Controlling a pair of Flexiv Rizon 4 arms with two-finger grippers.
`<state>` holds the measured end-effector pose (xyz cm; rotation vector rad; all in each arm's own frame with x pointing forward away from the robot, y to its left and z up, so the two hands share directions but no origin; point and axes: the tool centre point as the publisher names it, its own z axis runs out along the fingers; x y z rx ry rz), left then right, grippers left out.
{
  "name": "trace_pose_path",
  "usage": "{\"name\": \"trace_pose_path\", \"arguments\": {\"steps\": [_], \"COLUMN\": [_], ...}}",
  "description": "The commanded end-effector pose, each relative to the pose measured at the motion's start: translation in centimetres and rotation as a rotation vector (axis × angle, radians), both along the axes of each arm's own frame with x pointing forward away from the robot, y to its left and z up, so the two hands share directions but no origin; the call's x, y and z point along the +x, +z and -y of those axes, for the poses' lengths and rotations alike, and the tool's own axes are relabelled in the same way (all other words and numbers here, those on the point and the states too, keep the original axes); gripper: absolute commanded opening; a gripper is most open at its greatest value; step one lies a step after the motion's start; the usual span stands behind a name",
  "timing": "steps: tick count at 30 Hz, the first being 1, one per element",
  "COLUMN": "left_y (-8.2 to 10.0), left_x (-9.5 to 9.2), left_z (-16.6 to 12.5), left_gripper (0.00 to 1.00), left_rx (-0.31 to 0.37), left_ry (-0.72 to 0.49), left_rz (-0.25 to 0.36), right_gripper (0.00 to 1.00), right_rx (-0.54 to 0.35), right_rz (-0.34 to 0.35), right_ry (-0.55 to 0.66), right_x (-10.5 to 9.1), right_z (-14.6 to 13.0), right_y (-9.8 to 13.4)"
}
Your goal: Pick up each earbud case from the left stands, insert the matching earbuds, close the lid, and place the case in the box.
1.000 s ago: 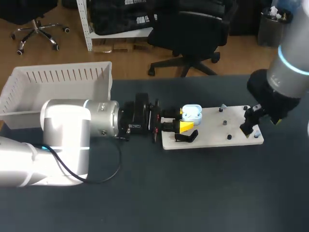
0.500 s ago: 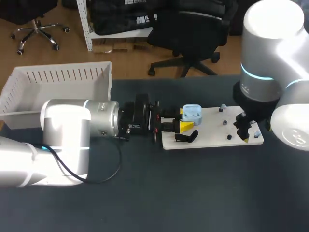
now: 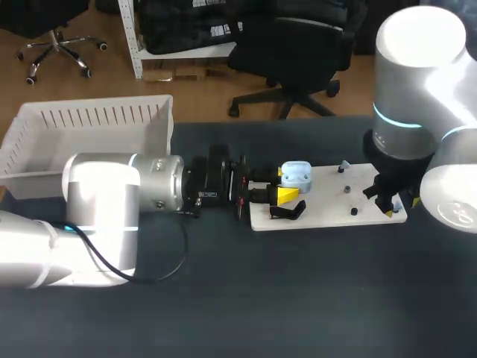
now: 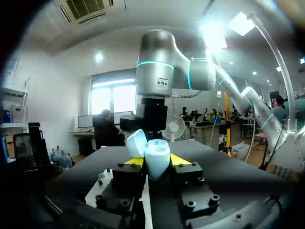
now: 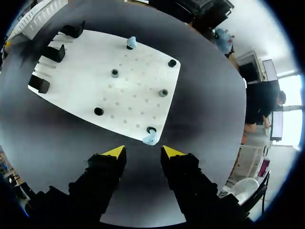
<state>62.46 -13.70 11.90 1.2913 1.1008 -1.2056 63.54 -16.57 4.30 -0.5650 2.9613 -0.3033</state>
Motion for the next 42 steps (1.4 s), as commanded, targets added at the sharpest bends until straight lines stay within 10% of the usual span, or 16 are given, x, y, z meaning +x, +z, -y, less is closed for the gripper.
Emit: {"name": "trace_pose_path", "arguments": {"steps": [1,42], "left_y": [-0.1,-0.1], "left_x": [-0.1,-0.1], "left_z": [0.0,0.0], "left_gripper": [0.0,0.0], "left_rx": [-0.004,-0.004], "left_ry": [0.004,0.004], "left_rz": [0.003,0.003], "right_gripper": [0.46,0.25], "right_rx": [0.001,-0.021], "right_rz": [0.025,0.084], "right_ry": [-0.004,-0.04], "right_x": [-0.1,1.1], "right_z": [0.2,0.9], "right_y": [-0.6,-2.2]}}
